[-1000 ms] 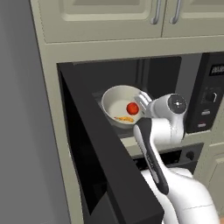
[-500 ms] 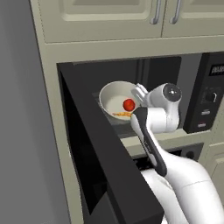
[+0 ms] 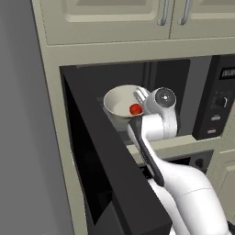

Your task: Place the bowl containing the tomato and shrimp in the microwave. Close the microwave door and press the start button to microwave the meal.

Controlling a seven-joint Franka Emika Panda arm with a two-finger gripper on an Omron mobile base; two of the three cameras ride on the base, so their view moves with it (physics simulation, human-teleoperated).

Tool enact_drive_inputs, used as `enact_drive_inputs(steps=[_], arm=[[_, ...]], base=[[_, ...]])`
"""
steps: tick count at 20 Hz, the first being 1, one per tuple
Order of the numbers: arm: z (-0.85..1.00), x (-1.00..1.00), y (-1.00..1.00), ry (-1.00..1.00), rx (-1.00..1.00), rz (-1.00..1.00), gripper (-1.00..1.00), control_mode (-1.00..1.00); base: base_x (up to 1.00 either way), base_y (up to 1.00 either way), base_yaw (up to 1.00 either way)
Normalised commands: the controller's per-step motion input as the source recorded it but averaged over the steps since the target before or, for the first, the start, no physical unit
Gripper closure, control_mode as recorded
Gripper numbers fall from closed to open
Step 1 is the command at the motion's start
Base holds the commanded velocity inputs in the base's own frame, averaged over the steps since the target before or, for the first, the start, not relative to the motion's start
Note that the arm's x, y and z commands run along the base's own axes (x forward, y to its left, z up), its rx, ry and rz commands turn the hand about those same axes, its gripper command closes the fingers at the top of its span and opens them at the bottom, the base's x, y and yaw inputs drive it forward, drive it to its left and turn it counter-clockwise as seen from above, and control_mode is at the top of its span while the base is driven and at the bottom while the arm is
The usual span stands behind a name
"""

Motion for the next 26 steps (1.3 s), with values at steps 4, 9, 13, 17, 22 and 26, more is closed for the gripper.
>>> enact_drive_inputs(steps=[4, 9, 13, 17, 22, 26], arm=[[0.00, 0.28, 0.16, 0.00, 0.00, -0.12, 1.00, -1.00], [0.00, 0.34, 0.05, 0.00, 0.00, -0.09, 1.00, -1.00], [0.00, 0.20, 0.01, 0.00, 0.00, -0.06, -1.00, -1.00], [0.00, 0.03, 0.01, 0.00, 0.00, -0.02, -1.00, -1.00], [-0.01, 0.00, 0.00, 0.00, 0.00, 0.00, -1.00, -1.00], [-0.01, -0.27, 0.00, 0.00, 0.00, 0.00, -1.00, -1.00]], base=[[0.00, 0.00, 0.00], [0.00, 0.00, 0.00], [0.00, 0.00, 0.00], [0.00, 0.00, 0.00], [0.00, 0.00, 0.00], [0.00, 0.00, 0.00]])
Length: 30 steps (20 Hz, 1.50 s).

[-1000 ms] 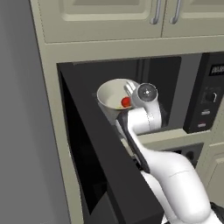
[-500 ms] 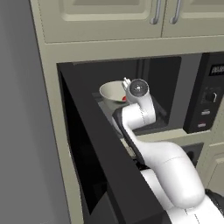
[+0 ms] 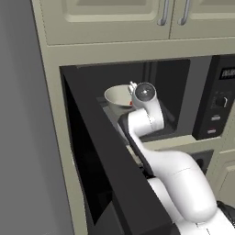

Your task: Place the bowl containing the tomato and shrimp in the microwave. Close the microwave door and press the start button to microwave the meal.

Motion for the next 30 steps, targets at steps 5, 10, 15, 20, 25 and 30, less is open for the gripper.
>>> enact_drive_inputs(steps=[5, 10, 15, 20, 25, 30], arm=[[0.00, -0.60, -0.12, 0.00, 0.00, 0.00, -1.00, -1.00], [0.21, -0.66, -0.27, 0.00, 0.00, 0.00, -1.00, -1.00], [0.36, -0.70, -0.15, 0.01, 0.00, 0.04, -1.00, -1.00], [0.24, -0.90, -0.13, 0.06, 0.00, 0.08, -1.00, -1.00], [0.10, -0.74, -0.37, 0.10, 0.00, 0.01, -1.00, -1.00], [0.00, -0.10, -0.31, 0.13, -0.01, 0.00, -1.00, -1.00]], base=[[0.00, 0.00, 0.00], [0.00, 0.00, 0.00], [0.00, 0.00, 0.00], [0.00, 0.00, 0.00], [0.00, 0.00, 0.00], [0.00, 0.00, 0.00]])
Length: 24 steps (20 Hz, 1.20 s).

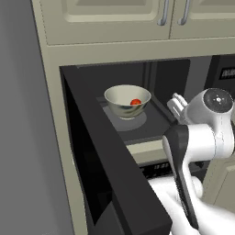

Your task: Place the bowl containing the tomato and shrimp in the microwave. Close the microwave door and press the start button to microwave the meal.

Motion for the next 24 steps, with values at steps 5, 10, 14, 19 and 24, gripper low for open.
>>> enact_drive_inputs(steps=[5, 10, 14, 19, 24], arm=[[-0.05, 0.00, -0.41, 0.03, 0.00, 0.00, -1.00, -1.00], [-0.03, 0.00, -0.21, 0.00, 0.00, 0.00, -1.00, -1.00], [-0.02, 0.01, 0.00, 0.00, 0.00, 0.02, -1.00, -1.00], [0.00, 0.00, 0.00, 0.00, 0.00, 0.00, -1.00, 1.00], [0.00, 0.00, 0.00, 0.00, 0.00, 0.00, -1.00, 1.00]], base=[[0.00, 0.00, 0.00], [0.00, 0.00, 0.00], [0.00, 0.00, 0.00], [-0.34, 0.00, 0.09], [-0.46, 0.00, 0.14]])
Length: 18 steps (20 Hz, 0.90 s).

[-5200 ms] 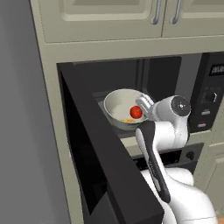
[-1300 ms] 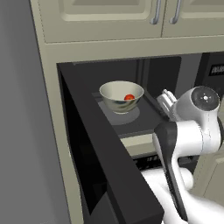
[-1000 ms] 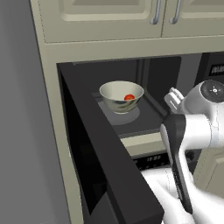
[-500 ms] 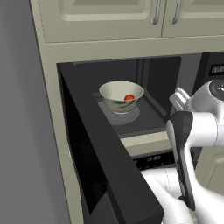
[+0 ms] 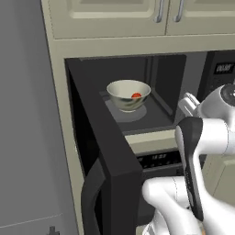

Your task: Place the bowl containing the tomato and shrimp in the microwave. Close the microwave door and press the start button to microwave the meal.

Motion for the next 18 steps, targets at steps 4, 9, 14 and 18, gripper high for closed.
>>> enact_drive_inputs(steps=[4, 9, 14, 18], arm=[[0.00, 0.00, 0.00, 0.00, 0.00, 0.00, -1.00, 1.00], [0.00, 0.00, 0.00, 0.00, 0.00, 0.00, -1.00, 1.00], [0.00, 0.00, 0.00, 0.00, 0.00, 0.00, -1.00, 1.00], [0.00, 0.00, 0.00, 0.00, 0.00, 0.00, -1.00, 1.00]], base=[[-0.41, 0.00, 0.13], [-0.41, 0.00, 0.13], [-0.40, 0.00, 0.13], [-0.17, 0.00, 0.09]])
